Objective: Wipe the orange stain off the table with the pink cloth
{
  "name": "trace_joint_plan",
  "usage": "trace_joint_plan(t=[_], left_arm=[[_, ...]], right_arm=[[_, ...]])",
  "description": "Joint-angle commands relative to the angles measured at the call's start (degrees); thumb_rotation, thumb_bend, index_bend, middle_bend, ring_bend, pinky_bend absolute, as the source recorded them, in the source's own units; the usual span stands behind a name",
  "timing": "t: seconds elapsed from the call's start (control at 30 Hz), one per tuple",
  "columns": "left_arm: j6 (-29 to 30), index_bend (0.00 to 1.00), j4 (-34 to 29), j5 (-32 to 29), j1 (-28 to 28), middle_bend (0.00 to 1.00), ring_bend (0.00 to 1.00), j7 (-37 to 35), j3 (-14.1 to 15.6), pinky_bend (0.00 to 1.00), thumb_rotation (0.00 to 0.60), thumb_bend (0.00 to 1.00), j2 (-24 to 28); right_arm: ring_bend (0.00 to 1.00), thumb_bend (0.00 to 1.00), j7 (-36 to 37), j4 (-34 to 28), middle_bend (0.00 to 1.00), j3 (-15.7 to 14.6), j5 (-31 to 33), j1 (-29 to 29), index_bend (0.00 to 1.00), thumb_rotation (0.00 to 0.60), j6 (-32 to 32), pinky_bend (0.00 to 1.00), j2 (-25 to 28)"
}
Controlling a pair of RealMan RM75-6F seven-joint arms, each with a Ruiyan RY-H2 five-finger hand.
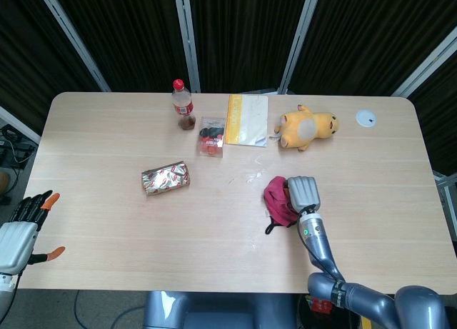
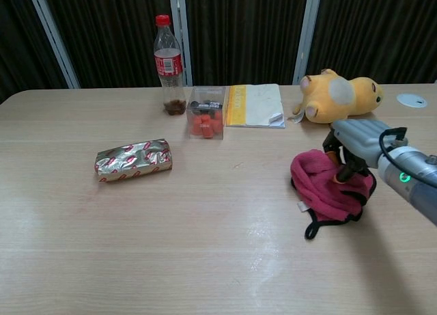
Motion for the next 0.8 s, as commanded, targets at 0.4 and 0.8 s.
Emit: trace_joint_plan(t=[0.4,0.8], left_arm=[[-0.2,0.02,-0.1,-0.35,-0.01,0.0,0.0,-0.61,-0.07,0.0,0.6,0.0,0.18],[-0.96,0.03,-0.41,-1.14,-0.25,0.0,0.0,-1.26,-0.23,0.0,0.6,0.0,0.37]], right_arm=[[0.56,0.35,-1.15,1.33,0.66,1.58,-0.41,4.06,0.76,0.6,0.23,0.72,-6.9],[0.56,0.35,1.06,9.32,0.66,3.31,1.88,3.37,0.76,0.6,-1.6,0.72,-5.08]])
